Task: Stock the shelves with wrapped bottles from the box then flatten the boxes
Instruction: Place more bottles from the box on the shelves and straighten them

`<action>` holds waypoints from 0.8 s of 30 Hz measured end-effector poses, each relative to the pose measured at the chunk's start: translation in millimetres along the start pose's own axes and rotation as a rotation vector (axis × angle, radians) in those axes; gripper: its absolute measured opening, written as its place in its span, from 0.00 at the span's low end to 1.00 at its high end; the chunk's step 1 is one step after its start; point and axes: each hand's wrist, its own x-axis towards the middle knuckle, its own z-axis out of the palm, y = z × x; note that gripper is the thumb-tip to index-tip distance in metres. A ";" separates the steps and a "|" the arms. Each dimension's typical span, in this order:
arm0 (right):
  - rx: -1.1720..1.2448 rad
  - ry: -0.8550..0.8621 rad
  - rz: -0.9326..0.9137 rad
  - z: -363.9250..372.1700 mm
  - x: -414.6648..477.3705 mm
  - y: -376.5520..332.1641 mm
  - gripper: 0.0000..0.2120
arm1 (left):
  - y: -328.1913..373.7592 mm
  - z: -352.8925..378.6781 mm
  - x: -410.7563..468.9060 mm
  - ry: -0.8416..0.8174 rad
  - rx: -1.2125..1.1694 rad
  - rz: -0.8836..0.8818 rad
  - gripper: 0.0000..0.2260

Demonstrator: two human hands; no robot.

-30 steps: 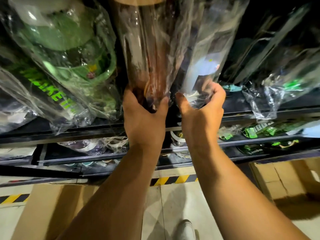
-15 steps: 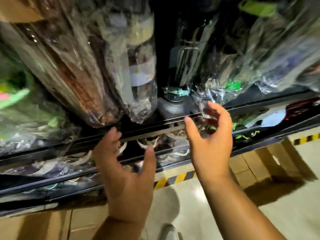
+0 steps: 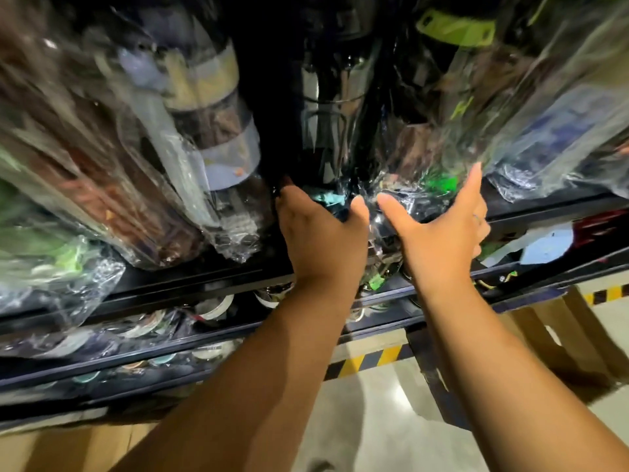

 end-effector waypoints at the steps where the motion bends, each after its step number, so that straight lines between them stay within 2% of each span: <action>1: 0.000 0.003 -0.003 0.9 0.5 -1.2 0.55 | -1.8 1.2 5.5 0.022 0.015 0.002 0.37; 5: 0.116 0.037 -0.034 11.2 1.3 -4.9 0.44 | -3.8 5.5 14.9 0.083 0.014 -0.014 0.39; 10: 0.169 0.018 -0.014 28.4 2.5 -7.6 0.39 | -4.7 7.8 19.3 0.142 0.032 -0.001 0.42; 14: 0.250 0.022 0.026 31.1 3.2 -7.2 0.35 | -5.4 7.5 13.7 0.138 0.088 0.039 0.42; 19: 0.286 0.058 0.003 31.3 0.4 -7.0 0.33 | -10.8 3.6 3.7 0.127 0.161 0.084 0.35; 24: 0.310 0.033 -0.034 28.5 -3.2 -3.3 0.27 | -11.5 -6.7 -4.6 0.068 0.230 0.123 0.40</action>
